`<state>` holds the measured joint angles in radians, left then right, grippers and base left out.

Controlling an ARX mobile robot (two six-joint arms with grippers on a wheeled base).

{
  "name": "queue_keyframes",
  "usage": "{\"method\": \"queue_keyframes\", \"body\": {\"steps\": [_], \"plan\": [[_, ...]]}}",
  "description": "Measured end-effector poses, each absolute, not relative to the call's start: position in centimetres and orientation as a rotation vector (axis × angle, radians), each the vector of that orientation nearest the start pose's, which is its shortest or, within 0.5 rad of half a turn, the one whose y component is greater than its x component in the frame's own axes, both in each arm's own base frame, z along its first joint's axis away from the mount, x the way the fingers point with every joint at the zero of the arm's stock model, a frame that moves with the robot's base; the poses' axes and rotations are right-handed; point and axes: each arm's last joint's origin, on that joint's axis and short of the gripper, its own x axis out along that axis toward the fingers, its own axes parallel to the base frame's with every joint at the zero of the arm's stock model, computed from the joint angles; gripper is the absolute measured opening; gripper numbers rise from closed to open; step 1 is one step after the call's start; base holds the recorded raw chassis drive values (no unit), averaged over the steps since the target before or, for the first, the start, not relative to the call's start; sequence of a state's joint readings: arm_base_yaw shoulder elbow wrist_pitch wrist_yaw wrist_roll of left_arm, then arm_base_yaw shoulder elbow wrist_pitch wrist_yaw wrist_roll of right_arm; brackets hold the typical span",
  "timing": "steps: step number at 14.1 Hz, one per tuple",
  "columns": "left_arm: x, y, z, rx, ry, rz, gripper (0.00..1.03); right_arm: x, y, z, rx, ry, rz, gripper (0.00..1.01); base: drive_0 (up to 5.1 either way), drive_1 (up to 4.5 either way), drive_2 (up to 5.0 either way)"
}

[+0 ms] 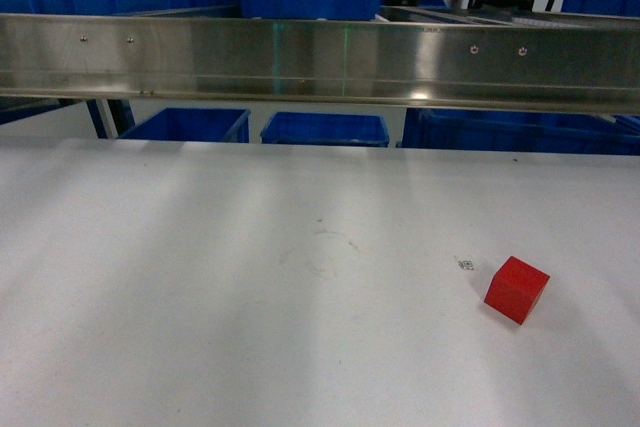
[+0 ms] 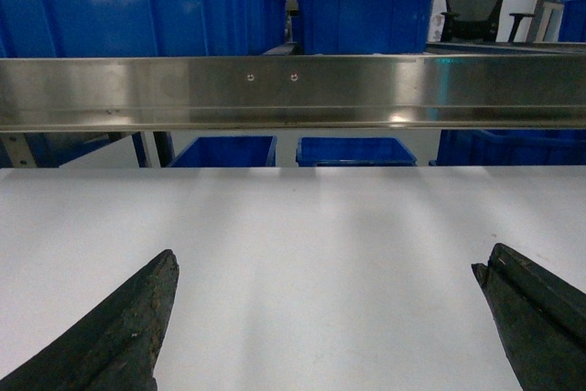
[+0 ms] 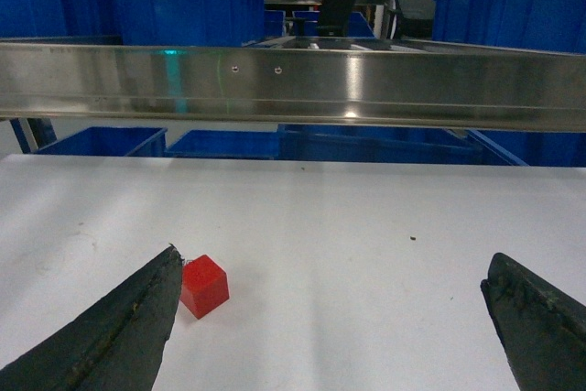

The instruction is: Place magnetic block on left shelf second layer

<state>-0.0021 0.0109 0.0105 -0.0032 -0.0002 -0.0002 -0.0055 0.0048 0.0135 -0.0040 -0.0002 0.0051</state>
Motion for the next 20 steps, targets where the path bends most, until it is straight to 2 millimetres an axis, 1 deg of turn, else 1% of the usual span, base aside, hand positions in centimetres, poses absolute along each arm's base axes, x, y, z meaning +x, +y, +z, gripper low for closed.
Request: {"method": "queue_keyframes", "body": {"steps": [1, 2, 3, 4, 5, 6, 7, 8, 9, 10, 11, 12, 13, 14, 15, 16, 17, 18, 19, 20], "plan": [[9.8, 0.0, 16.6, 0.000, 0.004, -0.001, 0.98, 9.9, 0.3, 16.6, 0.026, 0.010, -0.025, 0.98, 0.0, 0.00, 0.0], [9.8, 0.0, 16.6, 0.000, 0.004, -0.002, 0.98, 10.9, 1.8, 16.9, 0.071, 0.018, 0.000, 0.98, 0.0, 0.00, 0.0], [9.8, 0.0, 16.6, 0.000, 0.003, -0.002, 0.98, 12.6, 3.2, 17.1, 0.102, 0.063, 0.039, 0.98, 0.0, 0.00, 0.0], [9.8, 0.0, 16.6, 0.000, 0.003, -0.001, 0.98, 15.6, 3.8, 18.6, 0.141, 0.054, 0.022, 0.98, 0.0, 0.00, 0.0], [9.8, 0.0, 16.6, 0.000, 0.004, 0.000, 0.98, 19.8, 4.6, 20.9, 0.163, 0.003, 0.004, 0.98, 0.0, 0.00, 0.0], [9.8, 0.0, 16.6, 0.000, 0.004, -0.001, 0.98, 24.7, 5.9, 21.9, 0.137, -0.005, -0.010, 0.98, 0.0, 0.00, 0.0], [9.8, 0.0, 16.6, 0.000, 0.004, -0.001, 0.98, 28.2, 6.7, 19.7, 0.078, 0.101, -0.032, 0.98, 0.0, 0.00, 0.0], [9.8, 0.0, 16.6, 0.000, 0.004, 0.000, 0.98, 28.5, 6.7, 17.1, 0.037, 0.204, -0.042, 0.98, 0.0, 0.00, 0.0], [9.8, 0.0, 16.6, 0.000, 0.004, -0.001, 0.98, 28.3, 6.7, 17.2, 0.036, 0.190, -0.041, 0.98, 0.0, 0.00, 0.0], [9.8, 0.0, 16.6, 0.000, 0.003, -0.001, 0.98, 28.3, 6.7, 18.0, 0.041, 0.158, -0.042, 0.98, 0.0, 0.00, 0.0], [9.8, 0.0, 16.6, 0.000, 0.004, 0.000, 0.98, 28.3, 6.7, 18.1, 0.040, 0.154, -0.042, 0.98, 0.0, 0.00, 0.0], [9.8, 0.0, 16.6, 0.000, 0.004, -0.001, 0.98, 28.2, 6.6, 17.3, 0.059, 0.211, -0.023, 0.98, 0.0, 0.00, 0.0], [9.8, 0.0, 16.6, 0.000, 0.004, 0.000, 0.98, 28.2, 6.6, 14.8, 0.152, 0.297, -0.033, 0.98, 0.0, 0.00, 0.0], [9.8, 0.0, 16.6, 0.000, 0.004, -0.001, 0.98, 28.8, 6.6, 12.0, 0.185, 0.352, -0.084, 0.98, 0.0, 0.00, 0.0], [9.8, 0.0, 16.6, 0.000, 0.004, 0.000, 0.98, 29.2, 6.7, 10.6, 0.195, 0.408, -0.099, 0.98, 0.0, 0.00, 0.0], [9.8, 0.0, 16.6, 0.000, 0.004, 0.000, 0.98, 29.9, 7.0, 10.5, 0.199, 0.419, -0.095, 0.98, 0.0, 0.00, 0.0], [9.8, 0.0, 16.6, 0.000, 0.004, -0.001, 0.98, 30.9, 7.7, 11.0, 0.201, 0.396, -0.082, 0.98, 0.0, 0.00, 0.0], [9.8, 0.0, 16.6, 0.000, 0.004, -0.001, 0.98, 31.8, 8.1, 10.8, 0.193, 0.398, -0.088, 0.98, 0.0, 0.00, 0.0], [9.8, 0.0, 16.6, 0.000, 0.004, 0.000, 0.98, 32.0, 8.4, 9.3, 0.164, 0.464, -0.099, 0.98, 0.0, 0.00, 0.0], [9.8, 0.0, 16.6, 0.000, 0.004, -0.001, 0.98, 31.9, 8.3, 8.6, 0.157, 0.497, -0.104, 0.98, 0.0, 0.00, 0.0]]}}
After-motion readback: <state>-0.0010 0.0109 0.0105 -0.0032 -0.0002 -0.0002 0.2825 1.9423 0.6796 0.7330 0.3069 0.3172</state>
